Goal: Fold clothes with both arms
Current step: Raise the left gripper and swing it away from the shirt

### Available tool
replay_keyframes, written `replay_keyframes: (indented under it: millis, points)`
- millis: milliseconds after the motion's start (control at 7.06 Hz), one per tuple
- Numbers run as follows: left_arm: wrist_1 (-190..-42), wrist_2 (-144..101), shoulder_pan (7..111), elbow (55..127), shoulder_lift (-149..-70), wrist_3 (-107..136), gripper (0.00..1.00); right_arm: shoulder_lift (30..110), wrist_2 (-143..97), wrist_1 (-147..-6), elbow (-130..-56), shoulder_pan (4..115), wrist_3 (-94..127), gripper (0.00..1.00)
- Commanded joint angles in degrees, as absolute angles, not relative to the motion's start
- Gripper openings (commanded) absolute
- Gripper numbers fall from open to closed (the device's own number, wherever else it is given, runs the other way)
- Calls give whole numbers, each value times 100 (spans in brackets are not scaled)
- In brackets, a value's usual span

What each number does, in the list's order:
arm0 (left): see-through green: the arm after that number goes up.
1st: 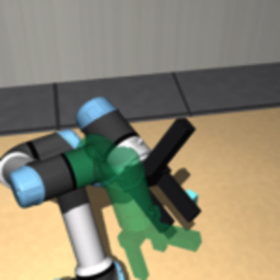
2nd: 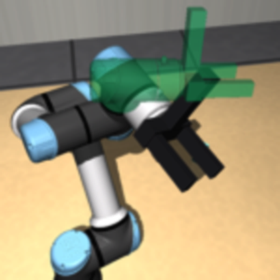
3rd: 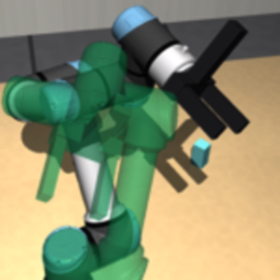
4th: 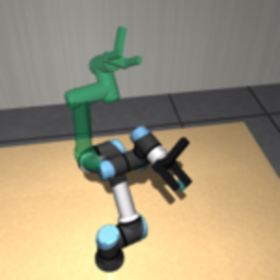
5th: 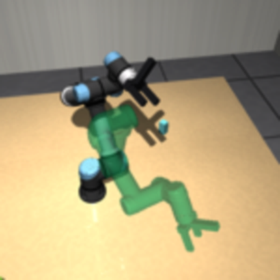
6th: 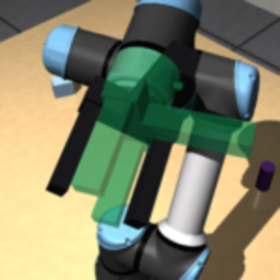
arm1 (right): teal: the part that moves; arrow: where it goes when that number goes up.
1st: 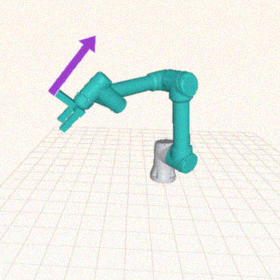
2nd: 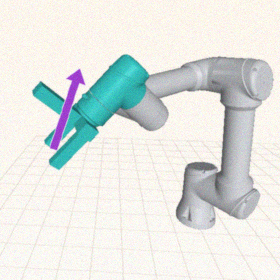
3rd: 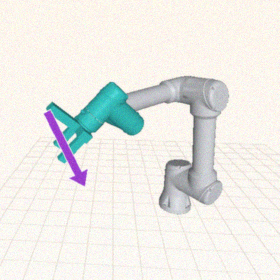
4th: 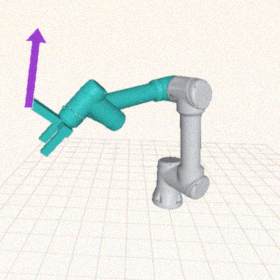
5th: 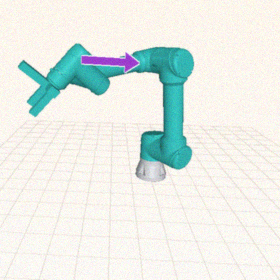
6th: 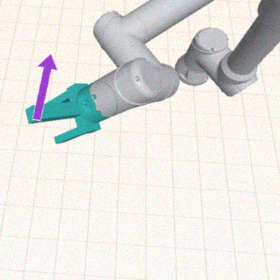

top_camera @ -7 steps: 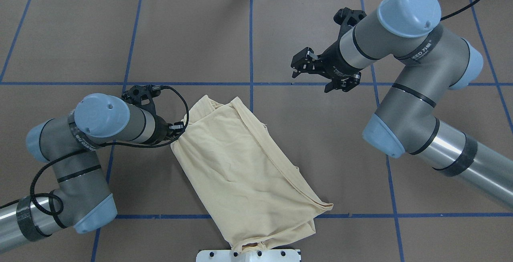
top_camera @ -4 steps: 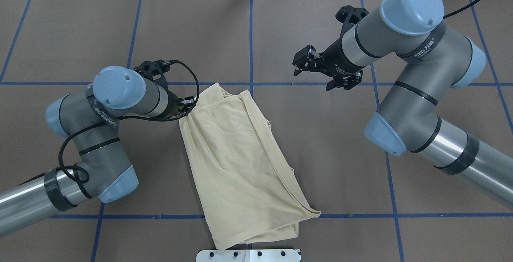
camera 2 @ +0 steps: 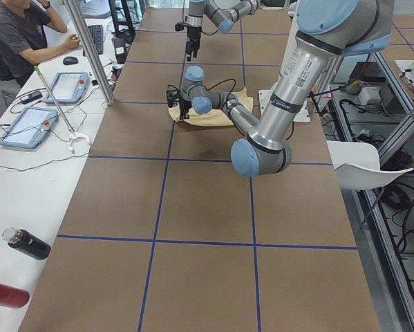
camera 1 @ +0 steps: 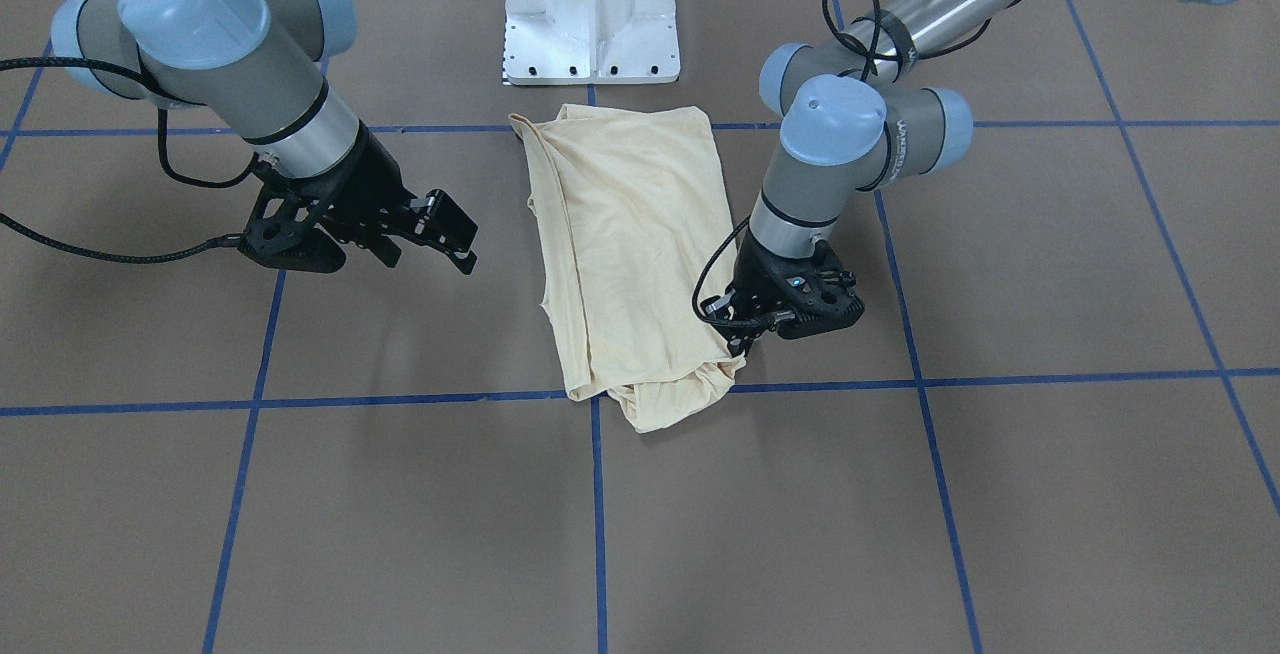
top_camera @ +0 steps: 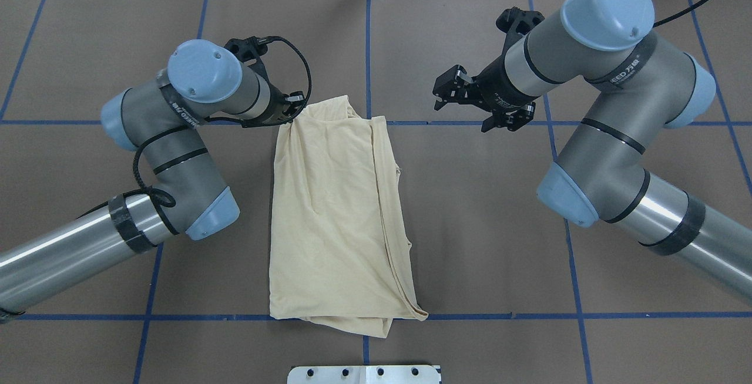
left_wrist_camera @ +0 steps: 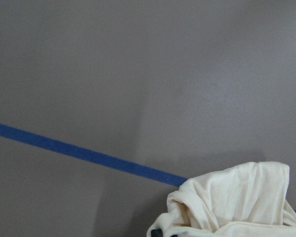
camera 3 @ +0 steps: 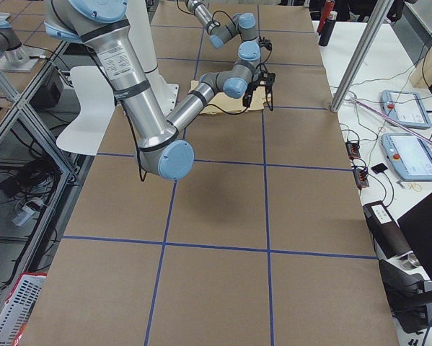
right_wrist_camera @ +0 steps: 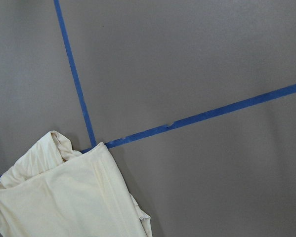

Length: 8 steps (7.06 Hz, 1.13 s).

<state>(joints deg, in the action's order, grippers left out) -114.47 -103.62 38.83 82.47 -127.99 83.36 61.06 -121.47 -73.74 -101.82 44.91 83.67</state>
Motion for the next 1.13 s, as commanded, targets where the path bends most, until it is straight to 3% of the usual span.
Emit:
replay_keyframes:
  millis: [0, 566, 991]
  points:
    - [-11932, -10362, 3964, 7447, -13314, 8358, 0, 6152, -12138, -7374, -10178, 4491, 8367, 100]
    - [-12909, -10362, 4305, 6357, -13561, 8350, 0, 6170, -12129, -7374, -10169, 4491, 8367, 100]
    - [-12911, -10354, 4570, 6170, -13562, 8210, 0, 6205, -12129, -7374, -10169, 4482, 8367, 100]
